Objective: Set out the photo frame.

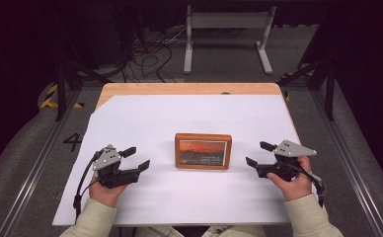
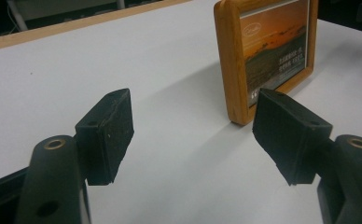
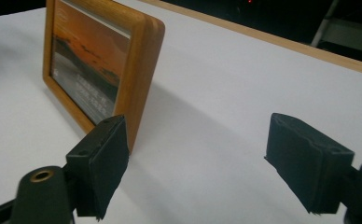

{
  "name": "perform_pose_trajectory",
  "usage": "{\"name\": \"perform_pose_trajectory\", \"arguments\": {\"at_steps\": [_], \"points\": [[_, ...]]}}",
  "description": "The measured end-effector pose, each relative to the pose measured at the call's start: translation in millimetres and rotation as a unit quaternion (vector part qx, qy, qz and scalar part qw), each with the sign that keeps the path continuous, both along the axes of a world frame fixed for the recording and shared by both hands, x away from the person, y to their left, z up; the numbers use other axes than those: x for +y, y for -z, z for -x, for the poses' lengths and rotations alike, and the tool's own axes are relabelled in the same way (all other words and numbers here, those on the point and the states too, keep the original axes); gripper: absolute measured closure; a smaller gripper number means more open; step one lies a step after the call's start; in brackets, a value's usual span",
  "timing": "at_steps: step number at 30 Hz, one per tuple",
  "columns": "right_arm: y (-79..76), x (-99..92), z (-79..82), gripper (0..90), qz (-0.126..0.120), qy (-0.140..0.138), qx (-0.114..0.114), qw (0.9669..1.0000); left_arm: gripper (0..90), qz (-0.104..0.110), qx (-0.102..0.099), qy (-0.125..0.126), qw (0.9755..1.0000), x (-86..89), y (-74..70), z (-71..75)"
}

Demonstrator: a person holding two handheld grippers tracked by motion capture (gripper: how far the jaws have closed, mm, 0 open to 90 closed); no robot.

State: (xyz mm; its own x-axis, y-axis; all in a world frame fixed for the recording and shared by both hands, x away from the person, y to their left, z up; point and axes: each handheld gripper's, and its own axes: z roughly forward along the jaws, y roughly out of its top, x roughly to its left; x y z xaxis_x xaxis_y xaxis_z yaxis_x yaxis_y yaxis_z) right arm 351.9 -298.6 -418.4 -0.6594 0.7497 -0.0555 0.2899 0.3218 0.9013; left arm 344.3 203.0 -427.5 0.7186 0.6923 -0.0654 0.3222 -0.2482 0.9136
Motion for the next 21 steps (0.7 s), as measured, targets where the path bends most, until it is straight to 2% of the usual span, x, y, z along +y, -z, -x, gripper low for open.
{"name": "perform_pose_trajectory", "arguments": {"at_steps": [4,6,10,14,21], "points": [[12.3,-5.1,-3.5,21.4,-0.017,0.023,-0.005,0.9996,29.1,0.005,0.009,0.002,0.9999,0.3,3.6,-2.1],[18.4,-8.3,-5.6,21.5,-0.013,0.036,0.001,0.9993,29.0,0.004,0.01,0.003,0.9999,0.0,5.0,-3.3],[22.4,-12.4,-7.8,22.1,0.004,0.041,0.002,0.9992,28.9,0.004,0.015,0.003,0.9999,-0.6,7.4,-4.7],[21.8,-11.9,-7.8,21.9,0.006,0.038,-0.003,0.9993,28.7,0.001,0.023,0.002,0.9997,-1.7,9.2,-5.8],[20.2,-12.8,-7.6,21.6,0.006,0.037,-0.008,0.9993,28.1,-0.002,0.022,-0.003,0.9997,-0.1,9.0,-7.1]]}}
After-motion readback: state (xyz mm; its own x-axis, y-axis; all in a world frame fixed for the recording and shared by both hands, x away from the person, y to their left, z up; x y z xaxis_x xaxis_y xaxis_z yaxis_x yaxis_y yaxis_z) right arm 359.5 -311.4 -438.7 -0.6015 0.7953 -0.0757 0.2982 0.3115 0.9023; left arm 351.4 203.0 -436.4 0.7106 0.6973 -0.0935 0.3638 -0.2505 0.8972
